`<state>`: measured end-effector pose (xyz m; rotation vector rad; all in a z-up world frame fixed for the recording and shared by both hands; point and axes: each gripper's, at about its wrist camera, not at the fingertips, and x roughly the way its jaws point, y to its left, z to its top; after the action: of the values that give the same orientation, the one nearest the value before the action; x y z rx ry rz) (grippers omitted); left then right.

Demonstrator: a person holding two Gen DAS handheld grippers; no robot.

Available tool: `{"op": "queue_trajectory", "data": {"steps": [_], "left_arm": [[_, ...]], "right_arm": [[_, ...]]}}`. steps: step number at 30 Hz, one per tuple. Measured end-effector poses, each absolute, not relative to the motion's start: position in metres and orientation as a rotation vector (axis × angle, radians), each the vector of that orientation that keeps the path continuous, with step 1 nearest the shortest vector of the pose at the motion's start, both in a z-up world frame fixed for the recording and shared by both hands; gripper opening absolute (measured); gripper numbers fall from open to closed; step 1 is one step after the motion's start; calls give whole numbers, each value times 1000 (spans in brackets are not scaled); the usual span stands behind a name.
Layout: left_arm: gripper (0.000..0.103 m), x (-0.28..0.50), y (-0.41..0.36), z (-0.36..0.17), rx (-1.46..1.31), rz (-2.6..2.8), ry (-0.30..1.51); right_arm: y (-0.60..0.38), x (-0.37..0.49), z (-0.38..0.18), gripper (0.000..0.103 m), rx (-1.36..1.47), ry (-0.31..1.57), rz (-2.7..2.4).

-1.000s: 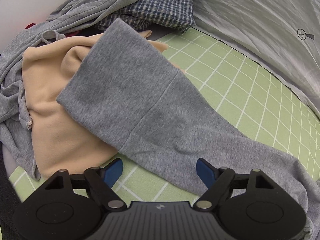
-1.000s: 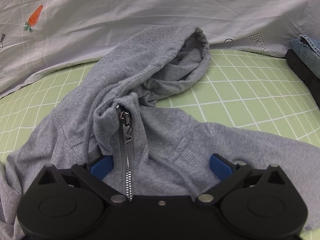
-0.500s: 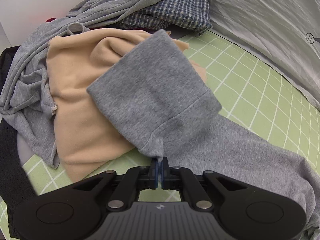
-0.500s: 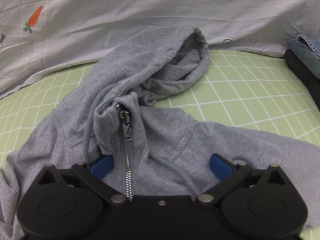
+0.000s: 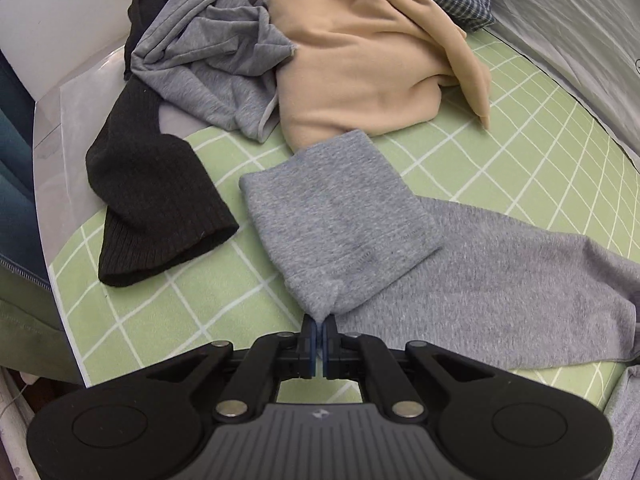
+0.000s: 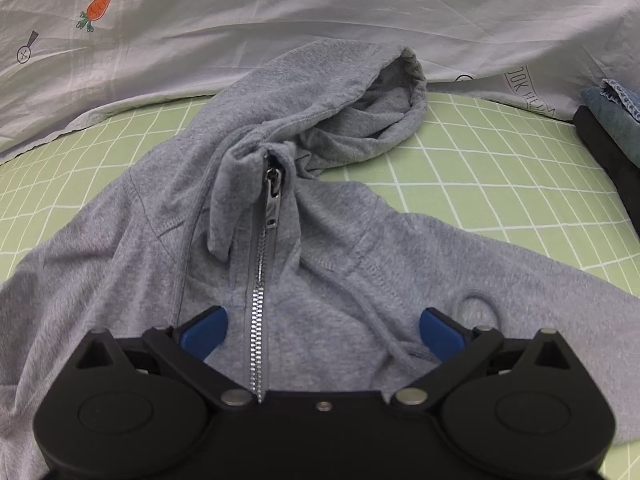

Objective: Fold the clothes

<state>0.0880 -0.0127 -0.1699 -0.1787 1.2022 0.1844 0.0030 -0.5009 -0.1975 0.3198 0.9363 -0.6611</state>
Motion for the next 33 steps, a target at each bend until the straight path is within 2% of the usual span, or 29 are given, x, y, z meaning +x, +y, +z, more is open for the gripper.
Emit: {"op": "queue_trajectory", "data": {"steps": [23,28,31,33], "left_arm": [[4,1,30,-162,-284,168,1186],[10,1,28,-152,-214,123,1181],[22,2,14,-139,-110,65,1146],[24,4,0,-131,-33,7,1099]], "right_arm": [[-447,-76,-199,103,297,891,-601],[-445,-77,-199,103,302,885,-614],[-442,-79,-200,103,300,875,-619],[-440,-80,-201,103,298,866,-625]]}}
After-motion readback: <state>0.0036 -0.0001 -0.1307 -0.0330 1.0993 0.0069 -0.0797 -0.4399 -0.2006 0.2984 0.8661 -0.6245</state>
